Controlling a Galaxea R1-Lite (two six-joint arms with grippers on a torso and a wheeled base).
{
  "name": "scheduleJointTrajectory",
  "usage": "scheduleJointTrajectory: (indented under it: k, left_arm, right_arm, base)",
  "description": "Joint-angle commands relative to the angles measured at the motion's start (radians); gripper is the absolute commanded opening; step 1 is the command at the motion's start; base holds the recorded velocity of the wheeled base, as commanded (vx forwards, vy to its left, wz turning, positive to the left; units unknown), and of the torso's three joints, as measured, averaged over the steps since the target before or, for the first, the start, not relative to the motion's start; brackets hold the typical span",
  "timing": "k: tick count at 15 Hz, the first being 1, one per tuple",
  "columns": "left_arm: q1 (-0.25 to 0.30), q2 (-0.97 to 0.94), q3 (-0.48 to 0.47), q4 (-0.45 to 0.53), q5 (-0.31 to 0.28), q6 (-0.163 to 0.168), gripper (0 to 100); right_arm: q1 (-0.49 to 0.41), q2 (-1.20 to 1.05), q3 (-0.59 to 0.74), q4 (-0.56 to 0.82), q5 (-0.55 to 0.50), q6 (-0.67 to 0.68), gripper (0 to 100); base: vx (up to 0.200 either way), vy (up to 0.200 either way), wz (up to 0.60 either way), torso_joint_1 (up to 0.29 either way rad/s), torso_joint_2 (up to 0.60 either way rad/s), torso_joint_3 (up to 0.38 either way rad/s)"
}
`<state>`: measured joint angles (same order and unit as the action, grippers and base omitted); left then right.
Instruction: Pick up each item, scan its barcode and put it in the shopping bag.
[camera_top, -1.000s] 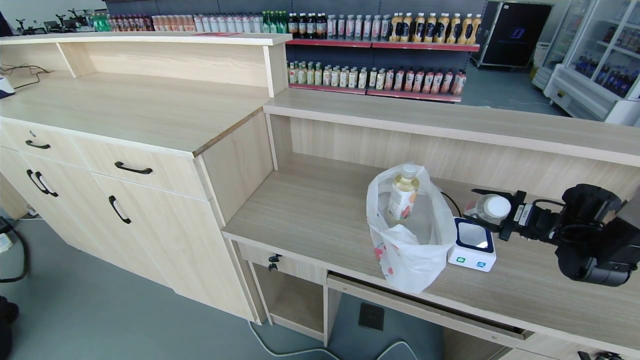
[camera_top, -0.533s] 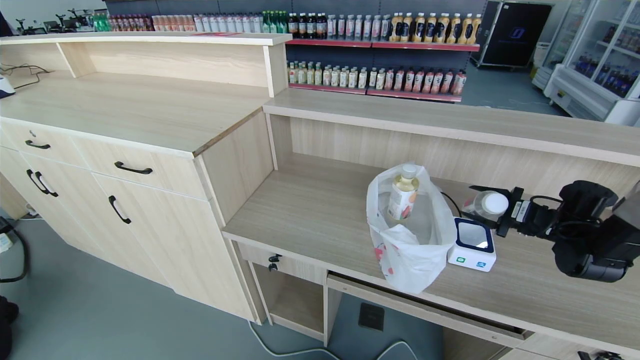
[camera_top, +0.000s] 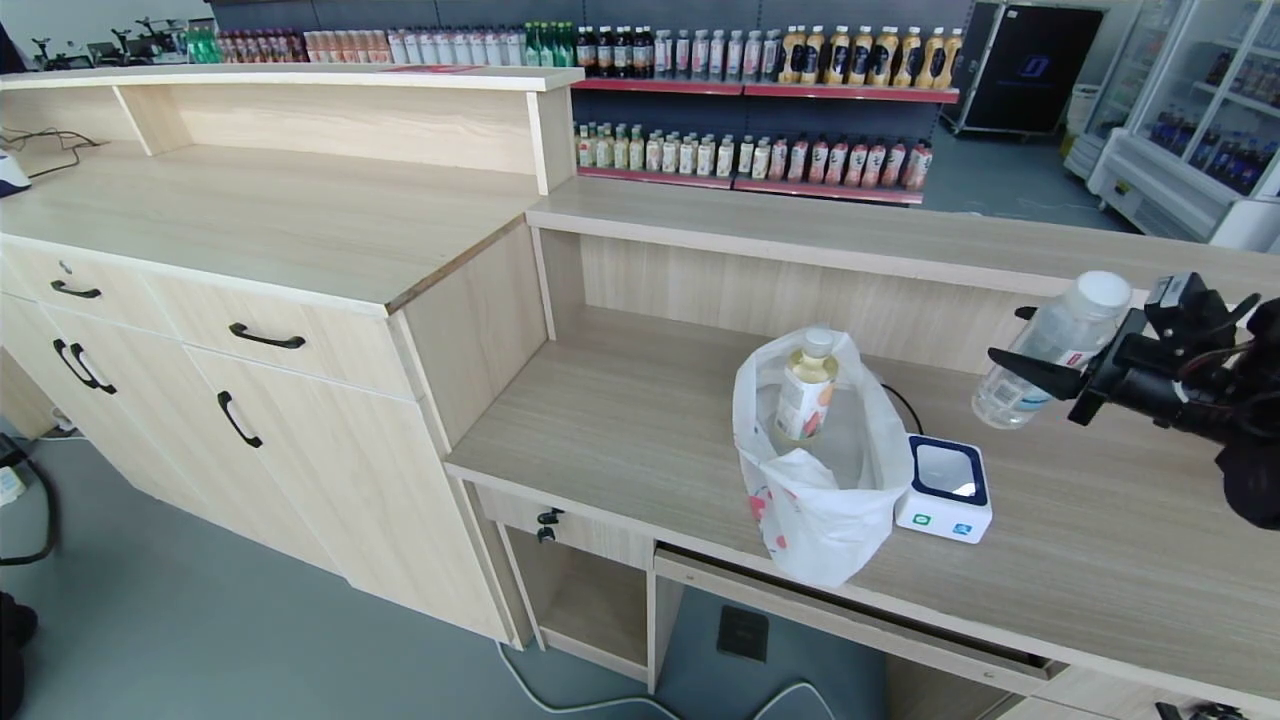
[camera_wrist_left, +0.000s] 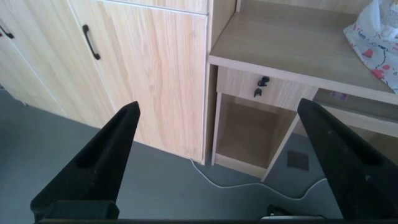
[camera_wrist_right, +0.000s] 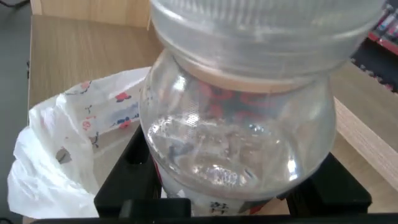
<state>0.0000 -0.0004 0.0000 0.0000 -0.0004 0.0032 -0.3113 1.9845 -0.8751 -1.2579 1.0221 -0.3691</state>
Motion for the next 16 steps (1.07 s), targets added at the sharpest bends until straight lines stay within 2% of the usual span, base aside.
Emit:
scheduleJointTrajectory:
  k: [1, 2, 5, 8, 10, 12, 13, 16]
  left_arm:
    - [0.000, 0.000, 0.000, 0.000, -0.001, 0.000, 100]
    - [0.000, 0.000, 0.000, 0.000, 0.000, 0.000, 100]
    - [0.000, 0.000, 0.000, 0.000, 0.000, 0.000, 100]
    - [0.000, 0.000, 0.000, 0.000, 0.000, 0.000, 100]
    - [0.000, 0.000, 0.000, 0.000, 0.000, 0.000, 100]
    - [0.000, 0.000, 0.000, 0.000, 0.000, 0.000, 100]
    - [0.000, 0.000, 0.000, 0.000, 0.000, 0.000, 100]
    - [0.000, 0.000, 0.000, 0.000, 0.000, 0.000, 100]
  right_arm:
    - [-0.069, -0.263, 0.166, 0.086, -0.180, 0.151, 0]
    - [-0.086, -0.314, 0.200, 0.146, -0.330, 0.159, 0]
    - [-0.091, -0.363, 0.229, 0.173, -0.605, 0.136, 0]
    - [-0.091, -0.378, 0.257, 0.175, -0.867, -0.017, 0]
    - [-0.089, -0.378, 0.265, 0.175, -0.972, -0.065, 0]
    - [-0.074, -0.386, 0.269, 0.176, -0.968, -0.074, 0]
    - [-0.049, -0.388, 0.271, 0.172, -0.967, -0.074, 0]
    - [0.069, -0.398, 0.269, 0.124, -0.988, -0.065, 0]
  base:
    - [0.000, 0.000, 0.00, 0.000, 0.00, 0.000]
    - [0.000, 0.000, 0.00, 0.000, 0.00, 0.000]
    - [0.000, 0.000, 0.00, 0.000, 0.00, 0.000]
    - [0.000, 0.000, 0.00, 0.000, 0.00, 0.000]
    - [0.000, 0.000, 0.00, 0.000, 0.00, 0.000]
    - [0.000, 0.000, 0.00, 0.000, 0.00, 0.000]
    - [0.000, 0.000, 0.60, 0.007, 0.00, -0.002]
    - [0.000, 0.000, 0.60, 0.001, 0.00, 0.005]
